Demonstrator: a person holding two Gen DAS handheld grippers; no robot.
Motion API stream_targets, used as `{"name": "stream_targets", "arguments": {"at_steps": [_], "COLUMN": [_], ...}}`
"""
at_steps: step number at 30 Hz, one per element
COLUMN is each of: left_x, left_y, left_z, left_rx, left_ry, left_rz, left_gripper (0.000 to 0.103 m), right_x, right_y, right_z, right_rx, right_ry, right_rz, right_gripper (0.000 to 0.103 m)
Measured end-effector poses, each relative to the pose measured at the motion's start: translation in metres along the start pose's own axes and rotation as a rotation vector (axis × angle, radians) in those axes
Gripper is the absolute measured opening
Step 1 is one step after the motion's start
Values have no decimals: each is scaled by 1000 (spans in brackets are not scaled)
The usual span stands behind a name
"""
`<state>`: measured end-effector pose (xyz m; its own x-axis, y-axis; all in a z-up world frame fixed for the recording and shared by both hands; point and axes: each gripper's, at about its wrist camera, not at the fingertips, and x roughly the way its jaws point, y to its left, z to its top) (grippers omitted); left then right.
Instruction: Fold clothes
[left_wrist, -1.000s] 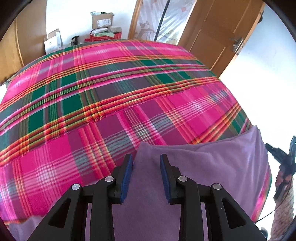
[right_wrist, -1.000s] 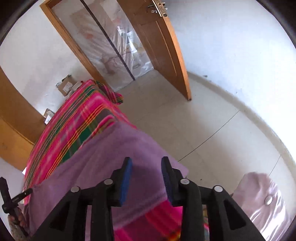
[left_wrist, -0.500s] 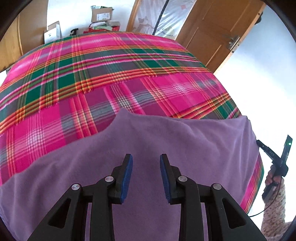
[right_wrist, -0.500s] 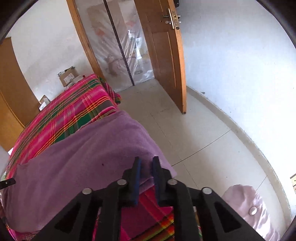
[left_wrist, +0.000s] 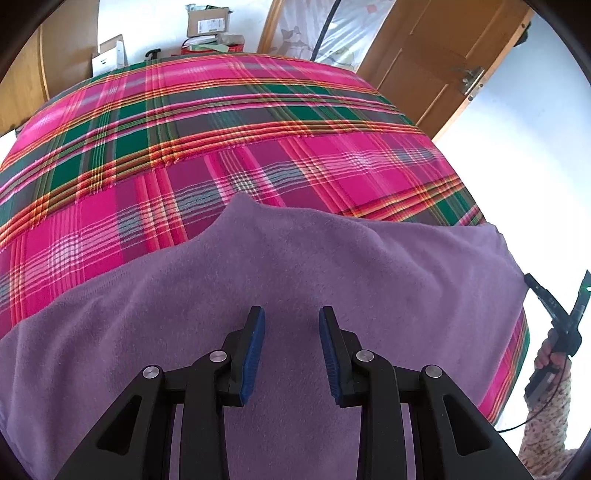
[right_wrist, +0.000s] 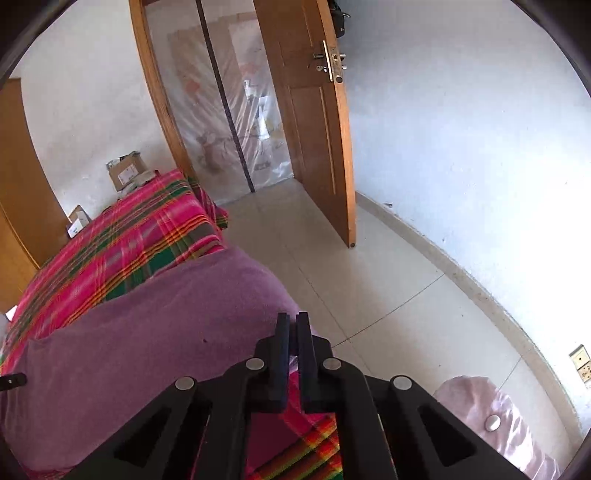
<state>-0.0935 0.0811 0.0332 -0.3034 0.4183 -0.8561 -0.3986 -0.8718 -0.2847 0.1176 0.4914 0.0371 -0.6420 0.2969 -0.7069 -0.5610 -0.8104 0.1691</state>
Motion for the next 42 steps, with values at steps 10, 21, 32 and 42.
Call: {"name": "stream_targets", "arguments": {"at_steps": [10,21,32,42], "left_x": [-2,-28,-69,-117], "left_y": [3,33,88,157], "left_z": [-3,-22,-54,-67], "left_rx": [-16,-75,-225,-406], "left_ry": [-1,-56,-148,-267], "left_rz": [-8,30,96,176], "left_gripper": [31,31,31,31], "right_x": [11,7,-17,-10], "right_y": [1,11,31,142], "right_z": [-3,-7,-8,-12], "right_rx": [-15,-27,-13,-183], "right_ry": [44,38,-17,32], "right_rz": [-42,-95,-24,224], "right_gripper": [3,5,14,22]}}
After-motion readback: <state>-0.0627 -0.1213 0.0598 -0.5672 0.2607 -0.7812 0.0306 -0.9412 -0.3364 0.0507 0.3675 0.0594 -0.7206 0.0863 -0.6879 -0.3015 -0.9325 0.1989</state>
